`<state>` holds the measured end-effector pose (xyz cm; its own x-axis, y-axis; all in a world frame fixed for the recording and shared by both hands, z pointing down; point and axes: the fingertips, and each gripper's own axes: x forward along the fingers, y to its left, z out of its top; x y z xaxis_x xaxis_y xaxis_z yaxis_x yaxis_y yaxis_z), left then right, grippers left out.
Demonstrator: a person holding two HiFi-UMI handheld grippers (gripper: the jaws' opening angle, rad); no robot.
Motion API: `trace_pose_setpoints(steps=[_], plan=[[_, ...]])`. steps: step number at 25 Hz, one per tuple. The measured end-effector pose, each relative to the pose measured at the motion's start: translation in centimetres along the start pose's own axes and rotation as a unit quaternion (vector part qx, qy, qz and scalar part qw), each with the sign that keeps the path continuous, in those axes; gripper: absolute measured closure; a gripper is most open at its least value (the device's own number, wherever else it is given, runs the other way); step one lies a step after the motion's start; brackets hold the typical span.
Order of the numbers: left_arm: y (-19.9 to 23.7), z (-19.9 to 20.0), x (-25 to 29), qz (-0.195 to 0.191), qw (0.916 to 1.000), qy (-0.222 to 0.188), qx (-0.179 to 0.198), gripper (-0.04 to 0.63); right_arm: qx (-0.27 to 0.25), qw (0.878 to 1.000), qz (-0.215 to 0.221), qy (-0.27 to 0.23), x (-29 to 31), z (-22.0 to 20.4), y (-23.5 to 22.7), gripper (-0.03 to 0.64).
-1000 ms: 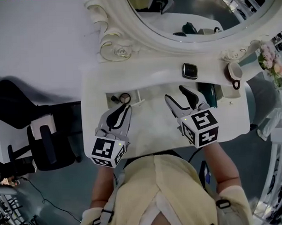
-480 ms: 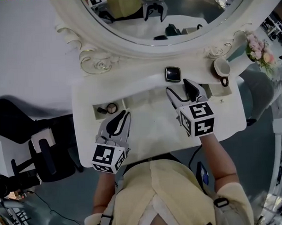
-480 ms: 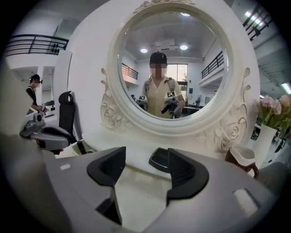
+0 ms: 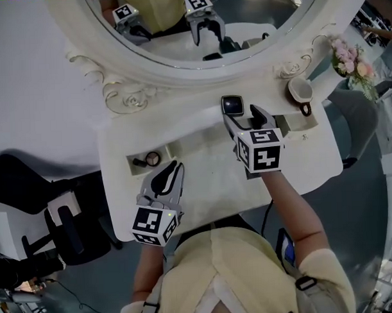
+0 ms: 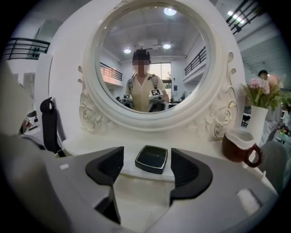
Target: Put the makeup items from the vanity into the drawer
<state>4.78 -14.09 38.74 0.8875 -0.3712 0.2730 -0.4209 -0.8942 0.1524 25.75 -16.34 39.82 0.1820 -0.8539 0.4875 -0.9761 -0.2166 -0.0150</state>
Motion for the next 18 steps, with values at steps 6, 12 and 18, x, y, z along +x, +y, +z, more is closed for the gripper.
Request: trace_pose_setpoints(steps=[6,12,18], plan=[[-0.1,-0.5,-0.3,-0.005,1.0000,0.004,-0.001,0.543,0.050,0.998,-0.034,0.002,2.1,-1.2,-0.5,0.298],[0.6,-0.8,-1.2,0.003,1.0000,0.005,-0.004,0.544,0.048,0.997,-0.067,0.008,3.6,-2.0,-0.5,0.295],[1.1,-1.1,-2.0,0.012,0.9999,0.006,-0.008,0.543,0.065,0.994,-0.091,0.016,4.5,-2.9,-1.1,0.291]])
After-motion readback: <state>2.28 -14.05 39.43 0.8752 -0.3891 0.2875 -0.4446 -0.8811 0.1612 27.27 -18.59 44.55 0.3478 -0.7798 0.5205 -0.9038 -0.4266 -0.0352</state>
